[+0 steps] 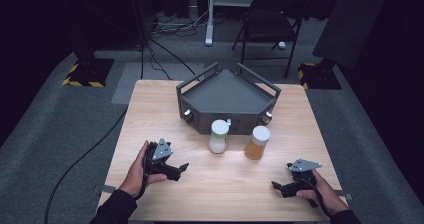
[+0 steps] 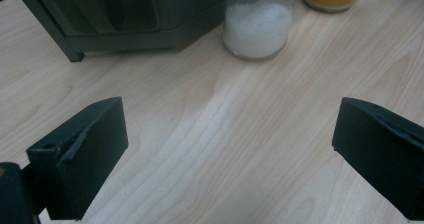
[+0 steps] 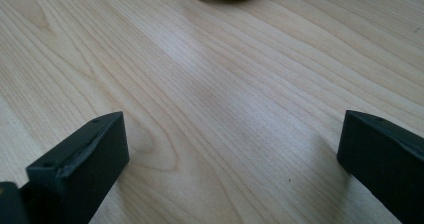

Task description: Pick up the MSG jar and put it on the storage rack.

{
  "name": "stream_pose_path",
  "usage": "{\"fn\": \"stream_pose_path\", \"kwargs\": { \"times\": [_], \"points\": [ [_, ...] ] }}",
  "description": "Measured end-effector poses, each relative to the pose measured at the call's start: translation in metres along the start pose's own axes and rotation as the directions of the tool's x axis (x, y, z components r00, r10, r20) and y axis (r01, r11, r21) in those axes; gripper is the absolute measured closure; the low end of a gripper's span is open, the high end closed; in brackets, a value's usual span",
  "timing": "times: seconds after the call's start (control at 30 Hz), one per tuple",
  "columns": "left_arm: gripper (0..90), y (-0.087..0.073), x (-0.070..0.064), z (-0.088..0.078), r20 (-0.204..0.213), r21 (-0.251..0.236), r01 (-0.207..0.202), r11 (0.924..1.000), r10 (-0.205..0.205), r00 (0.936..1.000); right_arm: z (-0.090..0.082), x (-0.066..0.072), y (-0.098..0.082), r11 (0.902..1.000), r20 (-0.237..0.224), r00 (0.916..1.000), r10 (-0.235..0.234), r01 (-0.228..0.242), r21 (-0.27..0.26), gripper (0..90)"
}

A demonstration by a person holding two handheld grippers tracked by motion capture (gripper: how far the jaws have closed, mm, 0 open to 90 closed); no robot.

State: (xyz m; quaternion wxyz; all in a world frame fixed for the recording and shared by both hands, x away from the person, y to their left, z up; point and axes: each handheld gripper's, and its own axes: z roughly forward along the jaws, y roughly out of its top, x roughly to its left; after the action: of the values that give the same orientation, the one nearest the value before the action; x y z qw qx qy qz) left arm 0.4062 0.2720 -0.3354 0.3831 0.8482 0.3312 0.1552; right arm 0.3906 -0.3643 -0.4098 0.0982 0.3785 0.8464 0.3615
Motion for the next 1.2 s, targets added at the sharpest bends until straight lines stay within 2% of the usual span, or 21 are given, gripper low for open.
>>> {"fn": "stream_pose_path", "kwargs": {
  "times": [0.13,0.73,0.8,0.97,1.2],
  "points": [
    [1.2,0.002,-0.001,-0.001,-0.005,-0.035,0.002,0.9994,-0.002,1.0,0.0,0.0,0.0,1.0,0.0,1.0,0.0,0.0,0.0,0.0],
    [1.0,0.019,-0.001,0.011,0.018,-0.087,-0.005,0.9962,0.007,0.9998,0.0,0.0,0.0,1.0,-0.001,1.0,-0.001,0.001,0.0,0.0],
    [1.1,0.02,0.0,0.013,0.031,-0.097,0.0,0.9953,0.003,0.9995,0.0,0.0,0.0,1.0,-0.001,1.0,-0.001,0.001,0.0,0.0],
    [1.0,0.024,0.002,0.017,0.05,-0.101,-0.001,0.9949,0.006,0.9987,0.0,0.0,0.0,1.0,-0.001,1.0,-0.001,0.001,0.0,0.0],
    [1.0,0.03,0.002,0.025,0.056,-0.105,-0.001,0.9944,0.007,0.9984,0.0,0.0,0.0,1.0,-0.001,1.0,-0.001,0.001,0.0,0.0]
  ]
}}
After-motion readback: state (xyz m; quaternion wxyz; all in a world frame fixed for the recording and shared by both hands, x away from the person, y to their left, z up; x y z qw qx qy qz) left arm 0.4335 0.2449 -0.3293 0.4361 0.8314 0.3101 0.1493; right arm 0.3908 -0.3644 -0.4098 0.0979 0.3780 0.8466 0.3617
